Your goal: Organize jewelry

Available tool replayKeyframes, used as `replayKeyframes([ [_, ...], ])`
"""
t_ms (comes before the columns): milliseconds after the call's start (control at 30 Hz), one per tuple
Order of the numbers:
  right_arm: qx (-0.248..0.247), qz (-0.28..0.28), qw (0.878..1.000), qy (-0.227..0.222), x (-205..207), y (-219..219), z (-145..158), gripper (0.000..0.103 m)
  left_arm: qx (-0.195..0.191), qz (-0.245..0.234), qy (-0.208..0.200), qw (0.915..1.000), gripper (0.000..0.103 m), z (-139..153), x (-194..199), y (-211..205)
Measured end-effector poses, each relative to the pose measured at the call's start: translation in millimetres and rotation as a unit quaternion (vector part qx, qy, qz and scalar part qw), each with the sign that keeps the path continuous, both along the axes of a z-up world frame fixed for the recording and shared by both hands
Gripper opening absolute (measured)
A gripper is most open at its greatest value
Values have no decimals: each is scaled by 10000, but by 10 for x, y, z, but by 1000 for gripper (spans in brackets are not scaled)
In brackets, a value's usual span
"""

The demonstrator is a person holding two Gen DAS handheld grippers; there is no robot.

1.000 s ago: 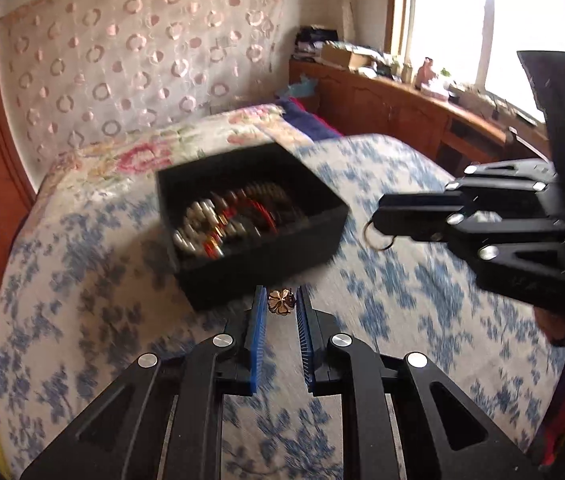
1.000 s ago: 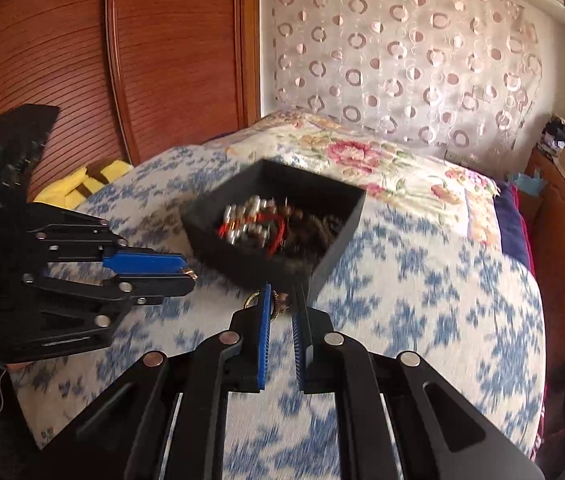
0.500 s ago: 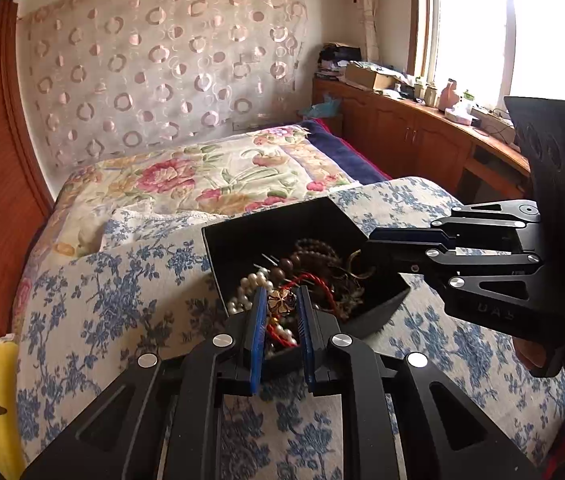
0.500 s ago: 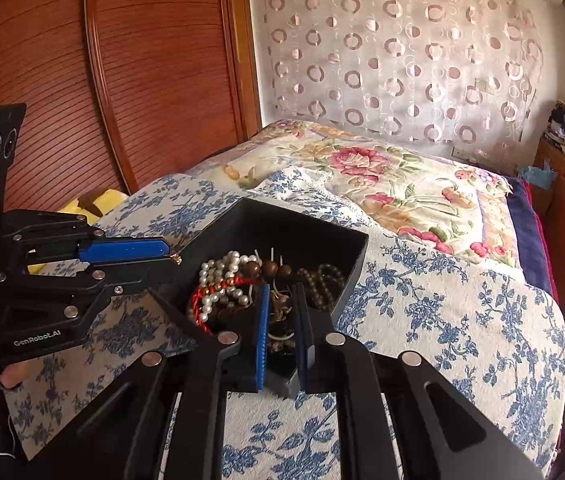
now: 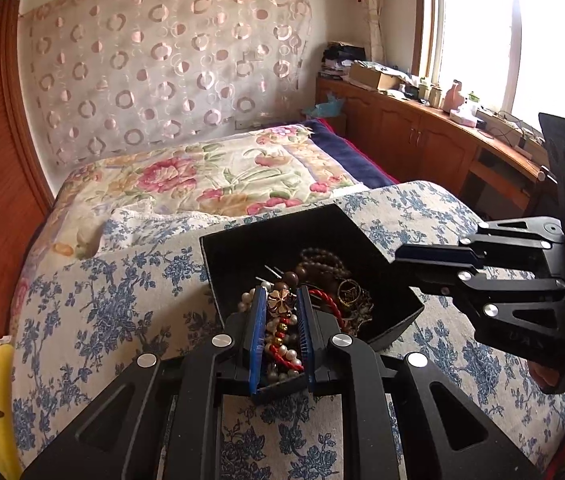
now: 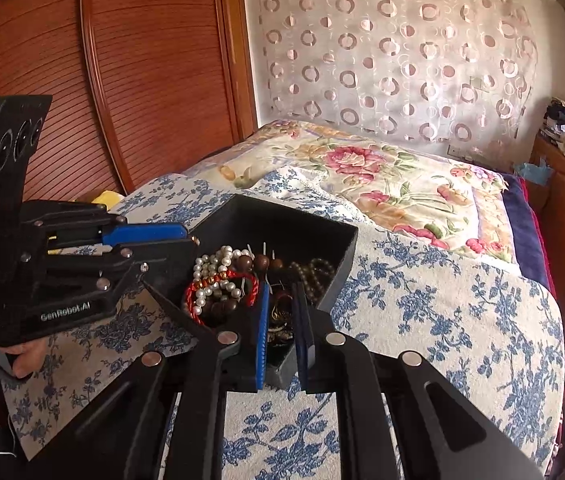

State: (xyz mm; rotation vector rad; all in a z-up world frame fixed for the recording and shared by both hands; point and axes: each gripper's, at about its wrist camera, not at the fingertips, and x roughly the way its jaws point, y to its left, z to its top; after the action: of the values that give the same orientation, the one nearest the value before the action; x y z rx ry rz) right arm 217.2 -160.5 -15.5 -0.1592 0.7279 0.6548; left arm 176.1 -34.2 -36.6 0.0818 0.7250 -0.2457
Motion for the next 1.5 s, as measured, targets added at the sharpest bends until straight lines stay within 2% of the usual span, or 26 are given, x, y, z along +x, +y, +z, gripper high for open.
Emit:
replayKeyframes([
  [67,-3,-33,10000,-6,-33,-23,-11,13,-10,18,-13,10000,16,9,-15,3],
  [167,-8,-83,10000,-25,-99,-50,-15,14,-15,56,-51,10000,31,29,-72,15],
  [267,15,-167,9998,-61,-179,-95,3,21,-22,99,-109,9999,40,71,-151,32],
  [333,49,-228,9997,-89,-241,-131,27,22,-36,130,-158,9998,47,106,-208,51],
  [400,83,-294,9994,-130,-326,-171,61,23,-39,179,-221,9996,59,143,-280,61],
  [433,95,-343,9992,-158,-373,-188,78,24,-48,196,-248,9995,62,159,-309,77],
  [500,130,-432,9988,-207,-446,-219,113,39,-39,258,-309,9992,80,186,-396,94],
  [533,164,-520,9982,-251,-504,-241,140,44,-19,315,-353,9989,84,198,-436,101],
  [600,220,-663,9970,-324,-576,-274,184,65,48,478,-459,9978,94,236,-528,118],
  [700,310,-927,9941,-478,-714,-335,264,84,19,643,-544,9964,95,271,-661,155],
  [800,366,-1091,9917,-577,-838,-365,344,94,1,713,-577,9958,95,301,-783,179],
  [900,436,-1219,9889,-726,-1005,-390,451,99,41,790,-605,9950,96,349,-913,190],
  [1233,501,-1750,9763,-1173,-1461,-511,732,101,65,995,-853,9914,96,582,-1364,176],
  [1500,593,-1859,9741,-1144,-1553,-622,718,101,-27,1240,-897,9882,96,584,-1546,251],
])
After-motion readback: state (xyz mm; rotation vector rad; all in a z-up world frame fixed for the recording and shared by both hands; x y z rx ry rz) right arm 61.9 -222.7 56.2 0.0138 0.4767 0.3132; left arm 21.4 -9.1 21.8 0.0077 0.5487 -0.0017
